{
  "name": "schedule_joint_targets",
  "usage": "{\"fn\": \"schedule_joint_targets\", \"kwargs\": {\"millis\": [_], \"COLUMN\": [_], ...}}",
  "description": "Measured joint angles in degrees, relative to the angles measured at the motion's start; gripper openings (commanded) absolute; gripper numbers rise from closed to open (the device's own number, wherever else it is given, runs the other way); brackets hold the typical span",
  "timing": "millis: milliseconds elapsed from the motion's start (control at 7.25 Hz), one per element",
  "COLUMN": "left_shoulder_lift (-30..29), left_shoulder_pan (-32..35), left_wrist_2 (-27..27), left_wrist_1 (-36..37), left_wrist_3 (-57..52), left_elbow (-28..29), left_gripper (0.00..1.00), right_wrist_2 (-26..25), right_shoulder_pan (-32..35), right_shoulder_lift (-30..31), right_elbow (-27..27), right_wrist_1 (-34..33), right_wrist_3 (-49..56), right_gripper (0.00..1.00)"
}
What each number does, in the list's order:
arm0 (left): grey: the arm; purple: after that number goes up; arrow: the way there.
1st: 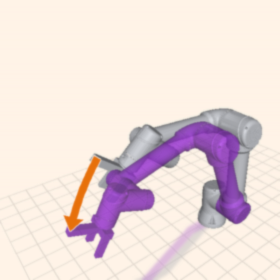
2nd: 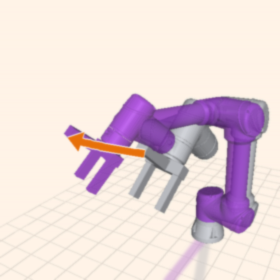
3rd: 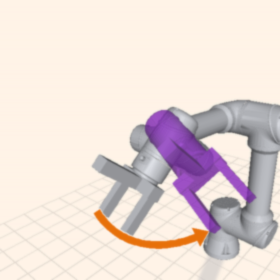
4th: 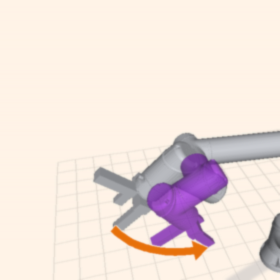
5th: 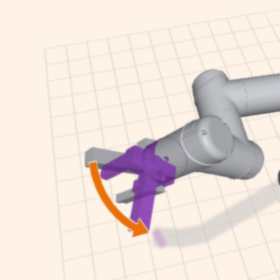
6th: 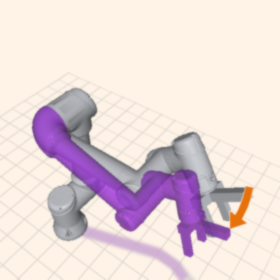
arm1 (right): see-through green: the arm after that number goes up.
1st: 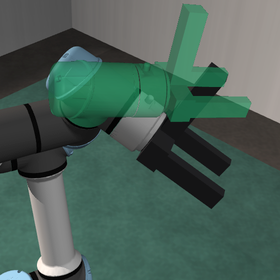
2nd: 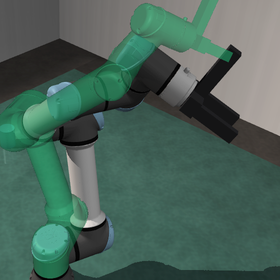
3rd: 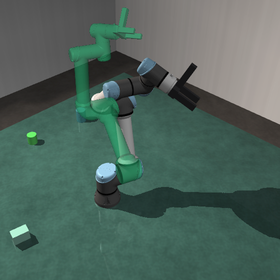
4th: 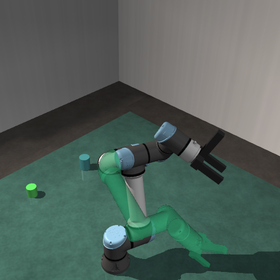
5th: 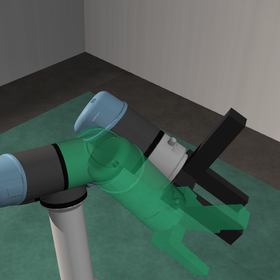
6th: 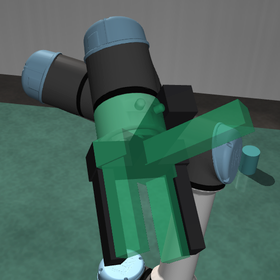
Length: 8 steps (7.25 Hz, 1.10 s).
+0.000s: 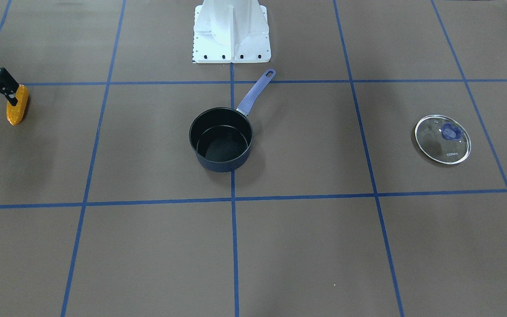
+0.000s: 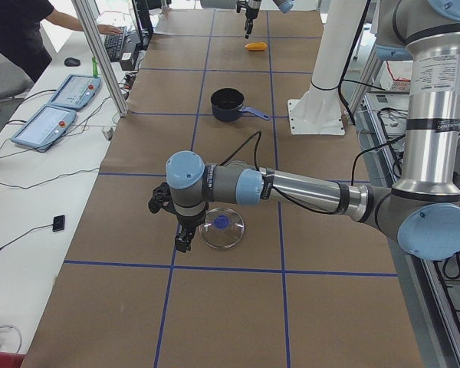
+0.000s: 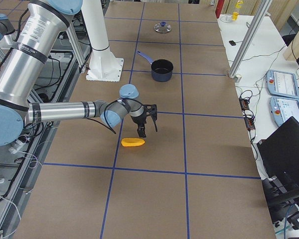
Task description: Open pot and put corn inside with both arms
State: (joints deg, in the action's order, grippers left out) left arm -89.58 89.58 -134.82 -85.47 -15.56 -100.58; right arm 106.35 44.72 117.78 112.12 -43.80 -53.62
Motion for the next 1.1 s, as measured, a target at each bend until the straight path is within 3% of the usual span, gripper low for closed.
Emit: {"fn": "schedule_joint_targets", "kwargs": {"millis": [276,414,552,690,1103], "left_shoulder_lift": [0.0,-0.1,-0.1,-0.1,-0.1], "left_shoulder_pan": [0.0,0.0,0.0,-0.1,-0.1], "left_wrist_2": [0.0,0.0,0.0,0.0,0.0], "left_wrist_1": [0.0,-0.1,-0.1,-0.1,-0.1], "left_wrist_3": [0.0,0.0,0.0,0.0,0.0], "left_elbow": [-0.1,-0.1,-0.2,-0.2,-0.1], "left_gripper": [0.99,0.99,0.99,0.99,0.99], "right_wrist_2": [-6.8,-9.0,-10.2,-10.7,-9.4], "right_shoulder_pan": [-7.8,-10.7,-12.6,-13.9,-14.0], "right_shoulder_lift": [1.6,1.8,1.9,2.0,0.8], "right_elbow": [-4.2,-5.6,-7.3,-9.3,-8.0], "right_wrist_1": [6.7,8.0,9.8,12.4,14.8], "right_wrist_3": [-5.0,-6.0,-6.3,-6.4,-6.2], "right_gripper": [0.75,0.54,0.15,0.0,0.0]}}
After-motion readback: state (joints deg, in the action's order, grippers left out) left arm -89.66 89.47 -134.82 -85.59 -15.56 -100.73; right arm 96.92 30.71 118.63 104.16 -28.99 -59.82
